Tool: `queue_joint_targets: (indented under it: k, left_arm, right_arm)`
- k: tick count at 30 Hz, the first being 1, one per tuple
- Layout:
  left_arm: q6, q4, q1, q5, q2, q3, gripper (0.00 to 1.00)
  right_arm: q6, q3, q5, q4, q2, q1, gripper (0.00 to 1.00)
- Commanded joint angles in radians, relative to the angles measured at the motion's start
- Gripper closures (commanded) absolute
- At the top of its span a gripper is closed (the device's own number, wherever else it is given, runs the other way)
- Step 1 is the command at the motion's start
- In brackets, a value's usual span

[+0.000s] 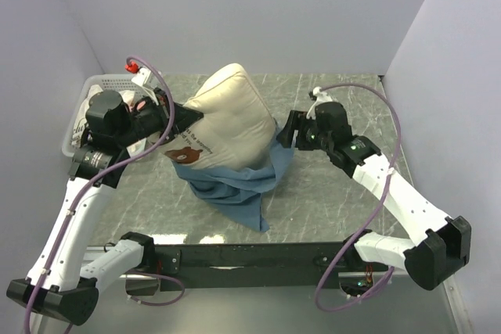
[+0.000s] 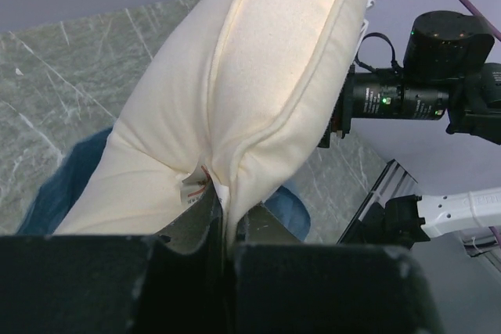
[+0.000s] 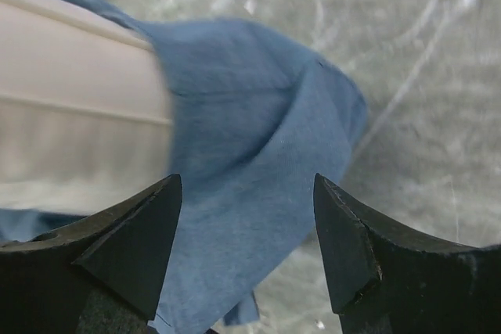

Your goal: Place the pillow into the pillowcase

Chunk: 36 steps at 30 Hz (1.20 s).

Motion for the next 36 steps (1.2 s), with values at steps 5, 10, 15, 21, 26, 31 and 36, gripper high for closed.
queue_joint_targets:
  k: [5, 10, 15, 21, 26, 31, 36]
  left_arm:
    - [-0.020, -0.042, -0.007, 0.033, 0.000, -0.099, 0.99]
    - [-0.029, -0.032, -0.007, 0.030, 0.003, -0.103, 0.99]
    - [-0.035, -0.024, -0.007, 0.036, 0.006, -0.105, 0.99]
    - [-0.006, -0.075, -0.005, 0.034, 0.032, -0.030, 0.99]
    - [0.023, -0.105, -0.005, 0.043, 0.076, 0.065, 0.99]
    - [0.118, -0.186, -0.025, 0.077, 0.158, 0.197, 0.99]
    - [0.167, -0.231, -0.080, 0.036, 0.228, 0.291, 0.99]
  right_arm:
    - [0.014, -0.040, 0.007, 0.114, -0.033, 0.048, 0.28]
    - [0.026, -0.045, 0.082, 0.097, -0.036, 0.102, 0.30]
    - [0.026, -0.069, 0.164, 0.045, -0.010, 0.108, 0.42]
    - [-0.023, 0.048, 0.236, -0.031, 0.107, 0.104, 0.53]
    - [-0.061, 0.279, 0.285, -0.151, 0.229, 0.096, 0.87]
    - [-0.076, 0.665, 0.256, -0.284, 0.285, 0.120, 1.00]
    - [-0.095, 1.227, 0.211, -0.456, 0.496, 0.223, 1.00]
